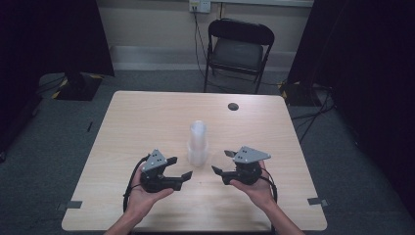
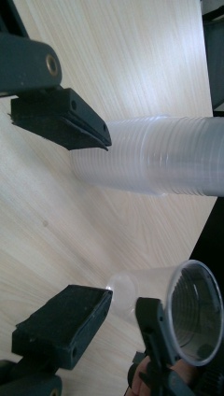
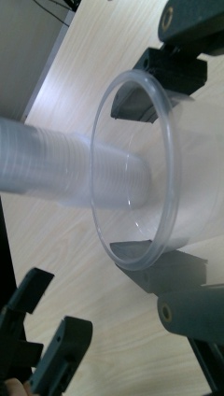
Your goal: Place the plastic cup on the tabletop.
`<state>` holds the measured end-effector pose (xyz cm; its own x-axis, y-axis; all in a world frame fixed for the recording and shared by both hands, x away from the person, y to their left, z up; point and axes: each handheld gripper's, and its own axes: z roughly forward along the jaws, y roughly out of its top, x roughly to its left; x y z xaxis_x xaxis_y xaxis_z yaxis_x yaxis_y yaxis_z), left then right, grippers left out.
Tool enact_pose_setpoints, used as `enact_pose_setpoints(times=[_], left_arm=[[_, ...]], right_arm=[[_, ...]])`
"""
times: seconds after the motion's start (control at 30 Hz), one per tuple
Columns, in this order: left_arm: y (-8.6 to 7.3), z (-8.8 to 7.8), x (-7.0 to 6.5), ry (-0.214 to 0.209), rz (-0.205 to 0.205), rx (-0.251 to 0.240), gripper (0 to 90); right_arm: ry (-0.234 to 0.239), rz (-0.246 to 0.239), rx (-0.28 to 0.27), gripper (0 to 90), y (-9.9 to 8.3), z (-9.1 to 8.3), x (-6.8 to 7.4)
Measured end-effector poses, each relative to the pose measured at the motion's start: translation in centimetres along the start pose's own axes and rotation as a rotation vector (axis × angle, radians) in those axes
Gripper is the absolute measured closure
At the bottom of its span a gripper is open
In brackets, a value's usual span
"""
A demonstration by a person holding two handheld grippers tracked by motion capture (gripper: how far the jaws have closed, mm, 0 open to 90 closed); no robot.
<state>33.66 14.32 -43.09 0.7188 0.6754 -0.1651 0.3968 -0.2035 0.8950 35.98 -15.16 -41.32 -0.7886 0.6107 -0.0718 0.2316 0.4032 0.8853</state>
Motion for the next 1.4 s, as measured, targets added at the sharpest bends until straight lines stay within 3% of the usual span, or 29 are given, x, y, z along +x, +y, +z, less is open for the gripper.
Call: enact_pose_setpoints(times=[0.17,0.3,0.43,0.57,0.67,0.77,0.97,1.03,1.07,1.3,1.4], left_arm=[[0.0,0.2,0.3,0.01,-0.015,0.001,22.0],[-0.2,0.3,0.5,0.015,-0.015,0.038,22.6],[-0.4,-0.2,0.6,0.021,-0.014,0.019,23.3],[-0.9,-0.8,0.8,0.017,-0.017,0.033,22.8],[-1.7,-1.1,1.1,0.024,-0.022,0.058,21.8],[-2.2,-1.4,1.4,0.026,-0.037,0.051,21.2],[-2.5,-1.2,1.8,0.037,-0.013,0.046,19.6],[-2.6,-0.9,2.1,0.04,-0.032,0.053,18.1],[-2.6,-0.8,2.3,0.068,-0.052,0.064,18.1],[-2.9,-0.9,2.8,0.095,-0.068,0.071,15.9],[-3.0,-1.0,2.6,0.1,-0.065,0.078,15.9]], right_arm=[[-0.021,0.027,-0.01,29.3,0.1,-0.2,-0.9],[-0.033,0.049,-0.026,29.3,0.3,-0.3,-1.7],[-0.029,0.077,-0.036,29.3,0.7,0.0,-2.6],[-0.039,0.11,-0.066,29.4,1.1,0.1,-3.4],[-0.056,0.113,-0.055,29.4,1.1,0.3,-4.1],[-0.073,0.149,-0.044,29.4,0.7,1.0,-5.3],[-0.087,0.208,-0.071,29.3,0.4,1.8,-6.4],[-0.104,0.211,-0.071,29.2,0.6,2.2,-6.7],[-0.111,0.224,-0.077,29.1,0.6,2.7,-7.2],[-0.129,0.252,-0.064,28.6,0.1,4.5,-8.4],[-0.144,0.285,-0.066,28.6,-0.2,5.2,-9.2]])
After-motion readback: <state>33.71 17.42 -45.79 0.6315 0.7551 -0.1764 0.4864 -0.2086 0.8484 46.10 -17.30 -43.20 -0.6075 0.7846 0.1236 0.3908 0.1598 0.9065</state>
